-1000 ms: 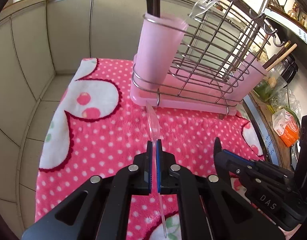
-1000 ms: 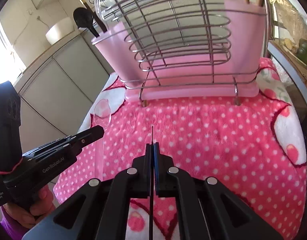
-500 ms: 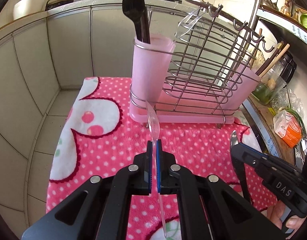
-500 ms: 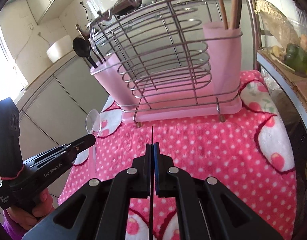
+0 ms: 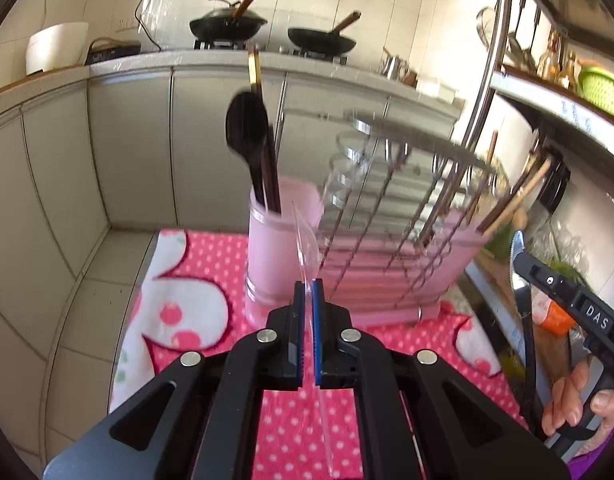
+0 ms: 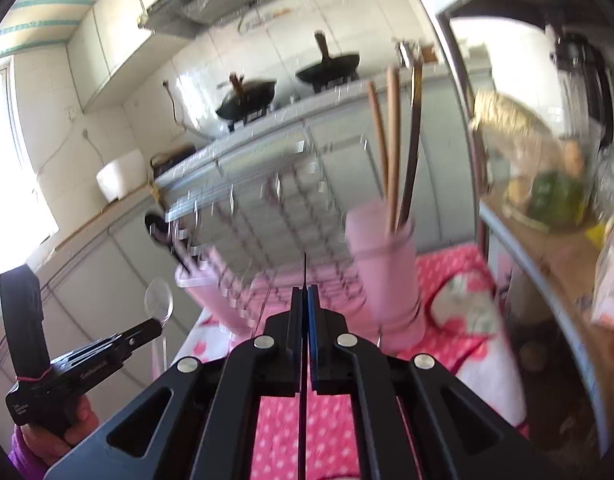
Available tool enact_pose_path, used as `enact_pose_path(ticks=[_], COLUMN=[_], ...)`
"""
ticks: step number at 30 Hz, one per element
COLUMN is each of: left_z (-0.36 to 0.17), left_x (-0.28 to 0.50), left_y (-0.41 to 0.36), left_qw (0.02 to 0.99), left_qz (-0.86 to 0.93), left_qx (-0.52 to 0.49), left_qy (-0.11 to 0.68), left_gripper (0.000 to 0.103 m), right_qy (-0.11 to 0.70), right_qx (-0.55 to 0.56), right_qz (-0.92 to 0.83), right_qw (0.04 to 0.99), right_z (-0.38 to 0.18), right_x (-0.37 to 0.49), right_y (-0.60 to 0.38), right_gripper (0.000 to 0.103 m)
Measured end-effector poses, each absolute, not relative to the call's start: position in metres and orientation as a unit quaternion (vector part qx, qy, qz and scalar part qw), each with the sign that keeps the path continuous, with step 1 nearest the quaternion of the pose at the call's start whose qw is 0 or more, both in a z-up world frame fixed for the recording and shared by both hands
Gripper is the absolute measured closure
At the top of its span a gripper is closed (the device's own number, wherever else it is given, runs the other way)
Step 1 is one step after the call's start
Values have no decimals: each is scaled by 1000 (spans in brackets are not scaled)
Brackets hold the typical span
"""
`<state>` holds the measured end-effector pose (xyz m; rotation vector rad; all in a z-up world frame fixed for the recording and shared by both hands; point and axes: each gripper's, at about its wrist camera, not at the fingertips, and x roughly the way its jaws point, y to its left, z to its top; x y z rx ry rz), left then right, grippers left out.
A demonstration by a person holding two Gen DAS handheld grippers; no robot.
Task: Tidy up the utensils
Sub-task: 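Lift the spoon and knife up over the pink cup with both tools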
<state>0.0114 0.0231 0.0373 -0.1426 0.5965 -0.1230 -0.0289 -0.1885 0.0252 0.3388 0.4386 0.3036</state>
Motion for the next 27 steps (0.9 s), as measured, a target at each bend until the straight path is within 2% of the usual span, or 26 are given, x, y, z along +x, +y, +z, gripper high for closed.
enact_pose_path(ticks=[8, 20, 27], left_z=[86, 122, 125], left_x=[28, 66, 75], left_y=[38, 33, 33], left_qw=[969, 980, 984], left_qz=[-72, -76, -79], left_qx=[-102, -98, -98], left_qy=[212, 155, 124], left_gripper=[101, 101, 101], right_qy=[92, 80, 46], right_qx=[119, 91, 115], right_qz=[139, 125, 163], right_qw=[979, 985, 979], right_z=[71, 67, 80], right_x=[0, 82, 73], right_y=[-200, -229, -218], right_gripper=[101, 101, 101])
